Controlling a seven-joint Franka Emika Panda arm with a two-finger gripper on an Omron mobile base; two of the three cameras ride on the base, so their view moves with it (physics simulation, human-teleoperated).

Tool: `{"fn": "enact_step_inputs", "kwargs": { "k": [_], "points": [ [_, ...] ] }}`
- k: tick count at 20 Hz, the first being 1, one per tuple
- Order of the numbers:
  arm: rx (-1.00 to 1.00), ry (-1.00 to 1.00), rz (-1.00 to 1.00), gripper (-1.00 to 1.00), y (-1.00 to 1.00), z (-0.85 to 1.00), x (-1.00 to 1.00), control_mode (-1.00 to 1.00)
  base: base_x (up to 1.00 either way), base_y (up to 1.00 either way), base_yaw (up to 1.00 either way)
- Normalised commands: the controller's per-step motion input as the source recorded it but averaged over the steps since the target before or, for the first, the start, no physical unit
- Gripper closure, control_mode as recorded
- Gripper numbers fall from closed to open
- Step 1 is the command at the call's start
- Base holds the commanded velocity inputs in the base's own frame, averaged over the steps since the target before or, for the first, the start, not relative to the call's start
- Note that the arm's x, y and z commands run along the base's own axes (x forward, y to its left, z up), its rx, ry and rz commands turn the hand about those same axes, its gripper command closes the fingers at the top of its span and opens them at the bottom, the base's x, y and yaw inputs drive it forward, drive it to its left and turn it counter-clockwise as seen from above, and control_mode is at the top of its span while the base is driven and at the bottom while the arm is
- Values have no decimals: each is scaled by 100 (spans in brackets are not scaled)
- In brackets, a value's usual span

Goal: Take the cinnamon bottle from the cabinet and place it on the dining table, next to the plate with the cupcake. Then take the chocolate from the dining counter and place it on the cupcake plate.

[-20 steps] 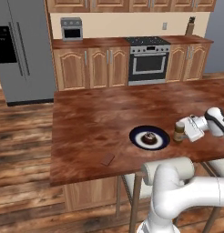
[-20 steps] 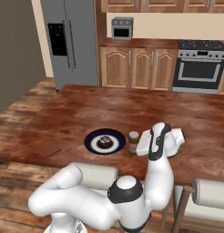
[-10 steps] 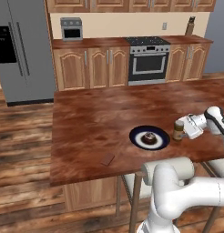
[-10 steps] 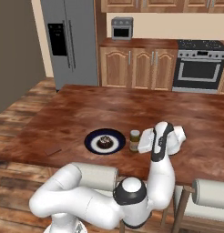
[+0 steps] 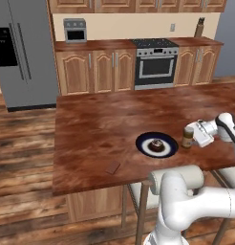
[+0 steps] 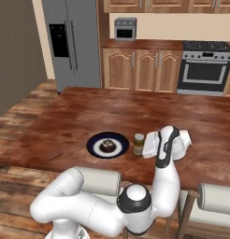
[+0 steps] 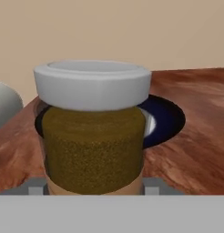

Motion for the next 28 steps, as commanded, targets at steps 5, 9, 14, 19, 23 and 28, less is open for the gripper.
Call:
{"fn": "enact_step_inputs", "kwargs": {
  "k": [5,9,14,19,23,28],
  "points": [
    [0,-5,0,-100,-21,-10,0,-100,0,0,0],
    [0,0,0,-100,-25,0,0,-100,0,0,0],
    [-4,-1,0,-100,-24,3,0,-100,0,0,0],
    [-8,-11,0,-100,-26,19,-15,-100,0,0,0],
    [-17,-20,-11,-100,-11,24,-44,-100,0,0,0],
    [-20,-13,-26,-100,-3,17,-51,-100,0,0,0]
  ]
}}
